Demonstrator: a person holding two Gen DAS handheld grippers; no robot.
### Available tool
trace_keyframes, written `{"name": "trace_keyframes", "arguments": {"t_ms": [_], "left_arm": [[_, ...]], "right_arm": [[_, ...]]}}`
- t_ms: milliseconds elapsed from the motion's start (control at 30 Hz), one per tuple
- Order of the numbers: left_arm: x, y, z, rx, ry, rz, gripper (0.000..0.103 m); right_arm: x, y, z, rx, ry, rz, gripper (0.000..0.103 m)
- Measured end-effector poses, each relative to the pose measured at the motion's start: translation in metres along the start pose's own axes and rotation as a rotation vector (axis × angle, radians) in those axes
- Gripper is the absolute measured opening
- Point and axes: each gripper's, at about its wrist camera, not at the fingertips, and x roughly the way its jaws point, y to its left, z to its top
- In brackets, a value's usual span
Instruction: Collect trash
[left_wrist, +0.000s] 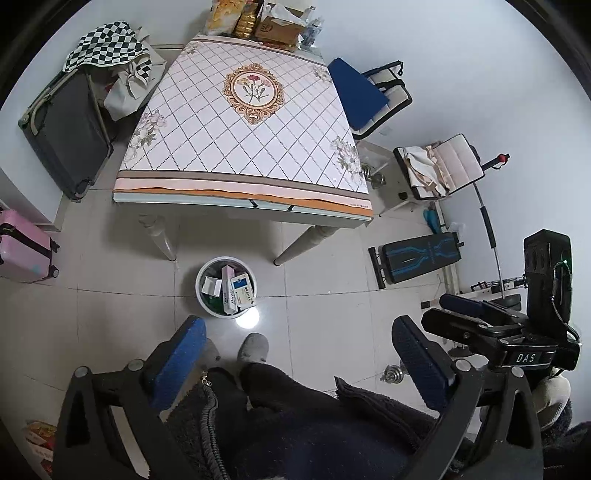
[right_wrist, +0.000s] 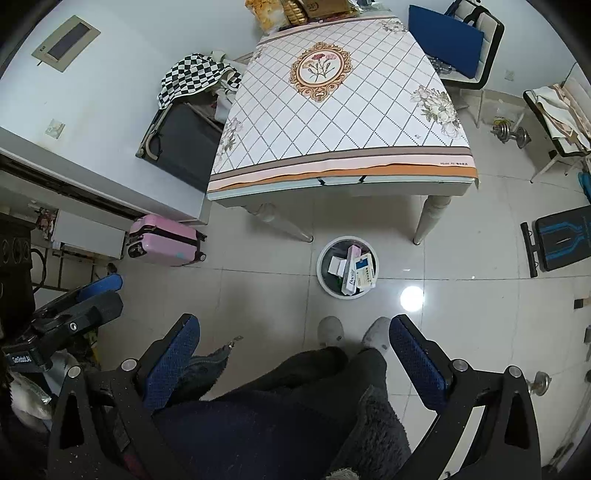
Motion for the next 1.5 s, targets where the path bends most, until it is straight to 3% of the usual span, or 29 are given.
{"name": "trace_keyframes", "arguments": {"t_ms": [1500], "left_arm": [[0.005,-0.014,0.002,0.042,0.013,0.002,0.103]], "right_arm": [[-0.002,0.002,0.005,0.001,0.038,0.034,0.103]]}}
